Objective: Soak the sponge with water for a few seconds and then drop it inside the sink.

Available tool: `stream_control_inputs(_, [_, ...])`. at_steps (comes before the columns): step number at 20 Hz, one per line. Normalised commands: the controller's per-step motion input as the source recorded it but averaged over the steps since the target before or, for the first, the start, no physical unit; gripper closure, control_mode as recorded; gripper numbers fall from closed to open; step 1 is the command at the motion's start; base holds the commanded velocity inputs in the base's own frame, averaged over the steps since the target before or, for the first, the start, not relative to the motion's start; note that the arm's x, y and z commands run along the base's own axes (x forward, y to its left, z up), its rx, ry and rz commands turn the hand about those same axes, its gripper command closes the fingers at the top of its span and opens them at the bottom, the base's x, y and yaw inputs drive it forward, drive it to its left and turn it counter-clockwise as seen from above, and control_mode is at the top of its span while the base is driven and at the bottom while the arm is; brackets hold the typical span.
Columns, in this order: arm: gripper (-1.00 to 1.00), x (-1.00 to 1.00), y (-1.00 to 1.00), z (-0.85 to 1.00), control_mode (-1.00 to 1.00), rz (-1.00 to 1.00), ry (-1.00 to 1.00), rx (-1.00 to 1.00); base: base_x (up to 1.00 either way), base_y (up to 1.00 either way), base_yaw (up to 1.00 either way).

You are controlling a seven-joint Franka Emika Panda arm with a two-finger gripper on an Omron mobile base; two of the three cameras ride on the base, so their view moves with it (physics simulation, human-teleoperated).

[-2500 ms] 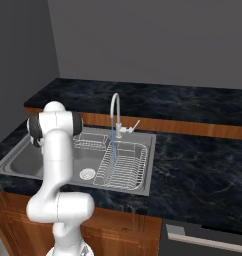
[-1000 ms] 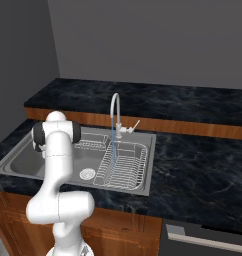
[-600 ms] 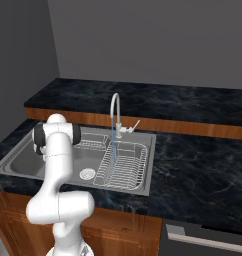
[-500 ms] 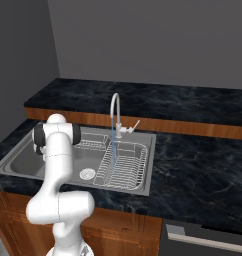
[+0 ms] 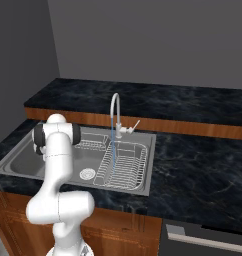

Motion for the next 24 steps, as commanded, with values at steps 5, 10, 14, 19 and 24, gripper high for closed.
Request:
stream_control_inputs(5, [-1.0,0.08,-0.01,0.21,-1.0,0.05,0.0,-0.01,0.0,0.0,0.0])
stream_control_inputs(10, [-1.0,0.0,0.0,0.54,-1.0,0.05,0.0,0.0,0.0,0.0,0.0])
stream_control_inputs(14, [-1.0,-0.01,0.0,0.64,-1.0,0.05,0.01,0.0,0.0,0.0,0.0])
stream_control_inputs(19, [-1.0,-0.05,0.0,0.69,-1.0,0.05,0.0,0.0,0.0,0.0,0.0])
stream_control_inputs(24, [-1.0,-0.01,0.0,0.7,-1.0,0.07,0.0,0.0,0.0,0.0,0.0])
